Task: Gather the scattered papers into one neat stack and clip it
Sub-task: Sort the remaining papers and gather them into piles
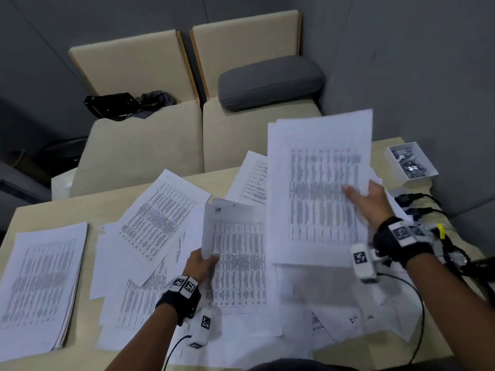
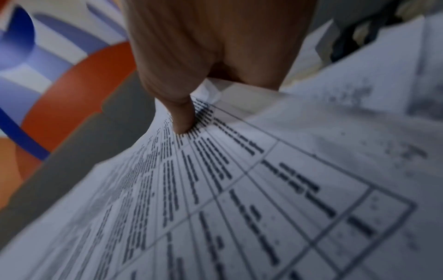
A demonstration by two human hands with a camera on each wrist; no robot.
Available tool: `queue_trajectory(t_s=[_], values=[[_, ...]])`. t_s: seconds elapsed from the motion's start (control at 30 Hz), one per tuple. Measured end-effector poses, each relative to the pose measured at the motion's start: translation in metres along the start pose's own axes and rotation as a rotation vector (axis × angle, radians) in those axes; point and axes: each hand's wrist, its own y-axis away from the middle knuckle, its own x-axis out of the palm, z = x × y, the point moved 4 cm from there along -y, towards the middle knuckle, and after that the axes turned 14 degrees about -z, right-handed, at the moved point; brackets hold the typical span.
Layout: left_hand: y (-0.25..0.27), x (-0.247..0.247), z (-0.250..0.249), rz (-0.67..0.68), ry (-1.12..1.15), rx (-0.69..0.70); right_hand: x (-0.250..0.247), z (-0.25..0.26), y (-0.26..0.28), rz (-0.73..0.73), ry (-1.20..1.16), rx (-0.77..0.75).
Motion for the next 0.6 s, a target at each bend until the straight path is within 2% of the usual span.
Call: queue_trajectory(t_s=[0.13, 0.27, 0.33, 0.47, 0.6], values=[[0.023, 0.021, -0.030, 0.040, 0.137, 0.000, 0.045, -0.078, 0.039, 0.118, 0.178, 0.104], [0.039, 0.033, -0.043, -0.003, 0.272, -0.122, 0.092, -0.137, 0.092, 0.253, 0.446, 0.180], [0.049, 0.038, -0.040, 0.019, 0.313, -0.192, 0.109, -0.146, 0.117, 0.324, 0.519, 0.148], [0.046, 0.045, -0.015, 0.113, 0.278, -0.212, 0.120, -0.138, 0.149, 0.464, 0.596, 0.049], [0.045, 0.051, 0.000, 0.269, 0.707, -0.385, 0.105, -0.131, 0.139, 0.408, 0.609, 0.043]])
